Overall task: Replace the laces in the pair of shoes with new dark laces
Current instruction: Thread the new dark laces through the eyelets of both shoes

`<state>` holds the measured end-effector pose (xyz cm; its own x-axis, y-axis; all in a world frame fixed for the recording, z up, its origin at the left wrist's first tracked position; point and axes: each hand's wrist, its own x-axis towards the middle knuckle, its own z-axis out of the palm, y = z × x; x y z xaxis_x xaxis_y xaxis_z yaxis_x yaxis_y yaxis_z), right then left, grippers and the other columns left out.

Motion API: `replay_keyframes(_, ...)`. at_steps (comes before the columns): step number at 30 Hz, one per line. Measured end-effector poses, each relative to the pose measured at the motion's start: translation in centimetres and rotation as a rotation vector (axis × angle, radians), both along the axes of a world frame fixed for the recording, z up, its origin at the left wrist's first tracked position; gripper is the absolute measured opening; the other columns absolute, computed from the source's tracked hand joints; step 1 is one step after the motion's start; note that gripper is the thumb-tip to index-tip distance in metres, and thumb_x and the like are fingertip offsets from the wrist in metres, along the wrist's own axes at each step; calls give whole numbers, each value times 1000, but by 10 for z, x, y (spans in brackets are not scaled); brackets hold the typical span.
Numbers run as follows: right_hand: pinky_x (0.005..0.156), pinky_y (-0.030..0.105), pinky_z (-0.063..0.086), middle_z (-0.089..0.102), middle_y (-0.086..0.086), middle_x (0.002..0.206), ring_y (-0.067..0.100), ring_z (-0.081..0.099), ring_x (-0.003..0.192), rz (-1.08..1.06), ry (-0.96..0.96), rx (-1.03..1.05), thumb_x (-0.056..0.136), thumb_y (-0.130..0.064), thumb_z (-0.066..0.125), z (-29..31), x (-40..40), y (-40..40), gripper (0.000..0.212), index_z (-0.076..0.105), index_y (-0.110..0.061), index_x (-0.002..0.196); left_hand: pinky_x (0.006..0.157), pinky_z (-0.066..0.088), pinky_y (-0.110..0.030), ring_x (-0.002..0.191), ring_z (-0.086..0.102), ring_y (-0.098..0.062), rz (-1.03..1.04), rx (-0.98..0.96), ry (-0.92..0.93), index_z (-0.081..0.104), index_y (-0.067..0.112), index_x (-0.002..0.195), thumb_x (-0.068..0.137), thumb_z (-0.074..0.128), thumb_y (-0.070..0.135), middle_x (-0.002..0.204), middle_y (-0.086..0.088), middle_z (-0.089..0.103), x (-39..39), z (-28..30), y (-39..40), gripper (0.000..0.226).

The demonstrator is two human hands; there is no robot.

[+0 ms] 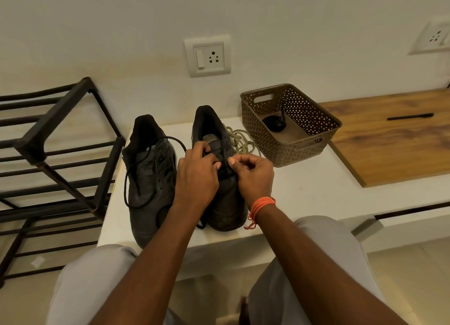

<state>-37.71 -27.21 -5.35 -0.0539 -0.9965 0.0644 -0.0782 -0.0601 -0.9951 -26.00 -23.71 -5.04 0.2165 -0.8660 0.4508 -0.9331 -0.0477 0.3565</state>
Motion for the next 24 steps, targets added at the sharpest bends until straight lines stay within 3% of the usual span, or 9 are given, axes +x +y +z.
replay_keyframes(8,78,25,58,73,10,82,15,70,77,19,-227,138,78,-5,77,-2,-2,-2,14,74,-5,92,80,44,-38,97,46,-20,-20,-50,175,74,15,98,89,64,22,112,-1,53,-4,-4,-7,15)
replay_keyframes(13,76,28,55,70,5,84,14,66,78,-10,-94,0,86,-9,70,2,4,-5,3,69,-6,87,84,40,-35,101,49,-20,-34,-10,79,71,16,97,92,59,27,116,-2,52,-1,1,-3,17)
replay_keyframes(14,77,27,53,69,5,86,13,65,80,-21,-149,0,89,-9,65,7,4,-8,4,66,-5,90,85,37,-33,103,49,-20,-32,7,51,70,16,98,92,58,30,118,-2,52,1,2,-2,19)
replay_keyframes(16,75,28,54,68,8,86,15,68,78,29,-451,69,98,-9,52,25,-4,-13,7,55,-4,96,89,35,-32,109,49,-18,-36,54,6,69,17,100,92,58,36,123,0,52,7,5,1,24)
replay_keyframes(18,70,30,57,60,7,73,15,63,66,181,-652,100,102,-9,40,42,-20,-16,10,47,-8,95,97,36,-34,117,46,-18,-63,104,3,66,19,105,91,58,43,130,2,49,15,9,3,29)
replay_keyframes(19,65,30,54,53,4,68,11,55,59,271,-530,43,102,-7,38,48,-31,-17,10,45,-9,94,100,36,-34,121,44,-17,-83,128,16,65,20,107,90,58,46,134,4,47,19,11,5,32)
replay_keyframes(20,61,29,50,48,1,66,8,49,57,378,-256,-44,102,-7,39,50,-42,-16,10,45,-9,94,102,36,-35,123,43,-16,-107,155,27,64,22,110,89,59,48,138,6,45,22,13,7,34)
replay_keyframes(22,63,31,44,53,-2,73,8,49,63,594,518,-136,101,-16,43,42,-61,-17,8,49,-11,98,105,39,-36,127,41,-15,-148,223,48,62,25,117,85,62,52,144,10,39,27,17,11,41)
replay_keyframes(24,77,32,44,63,6,100,18,58,87,770,1181,72,100,-20,46,30,-78,-26,14,55,-11,106,105,42,-38,130,40,-13,-163,287,80,57,28,122,81,67,53,150,12,31,30,19,14,50)
